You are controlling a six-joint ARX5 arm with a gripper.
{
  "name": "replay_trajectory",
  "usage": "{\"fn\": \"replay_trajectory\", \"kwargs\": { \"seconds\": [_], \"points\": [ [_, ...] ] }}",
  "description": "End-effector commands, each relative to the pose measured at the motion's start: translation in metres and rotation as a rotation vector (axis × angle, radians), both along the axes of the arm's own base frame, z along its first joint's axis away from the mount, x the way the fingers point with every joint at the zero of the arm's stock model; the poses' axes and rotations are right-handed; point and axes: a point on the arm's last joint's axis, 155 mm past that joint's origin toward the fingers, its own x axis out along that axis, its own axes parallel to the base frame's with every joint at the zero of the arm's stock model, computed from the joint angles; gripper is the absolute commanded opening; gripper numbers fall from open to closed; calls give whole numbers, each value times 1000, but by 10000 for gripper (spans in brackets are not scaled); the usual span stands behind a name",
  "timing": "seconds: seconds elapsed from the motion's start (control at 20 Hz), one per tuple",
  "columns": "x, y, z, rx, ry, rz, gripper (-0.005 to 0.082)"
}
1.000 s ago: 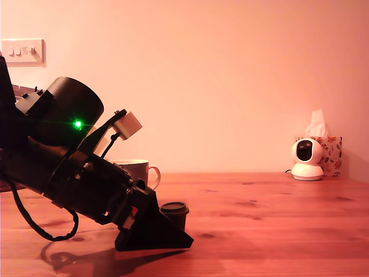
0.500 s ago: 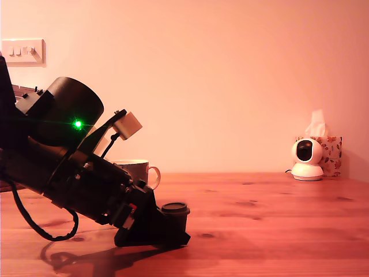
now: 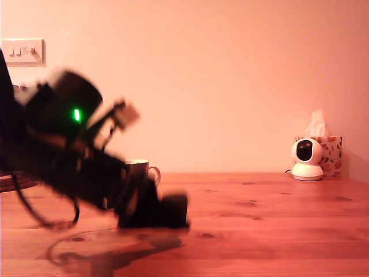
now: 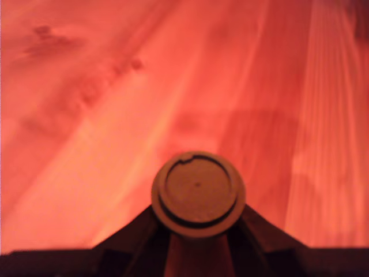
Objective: Pick up the coffee capsules on the table and drop them inside the coffee cup
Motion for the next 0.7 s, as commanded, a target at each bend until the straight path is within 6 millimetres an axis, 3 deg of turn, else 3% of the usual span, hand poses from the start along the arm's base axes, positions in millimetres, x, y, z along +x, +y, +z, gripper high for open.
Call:
{"fn": "replay_trajectory", "kwargs": {
  "seconds": [0.0,0.3,0.65],
  "points": [
    [2,-1,16,-19,-12,16,74],
    [-4,17,33,47,31,83,74],
    [7,50,67,90,123,261,74]
  ]
}}
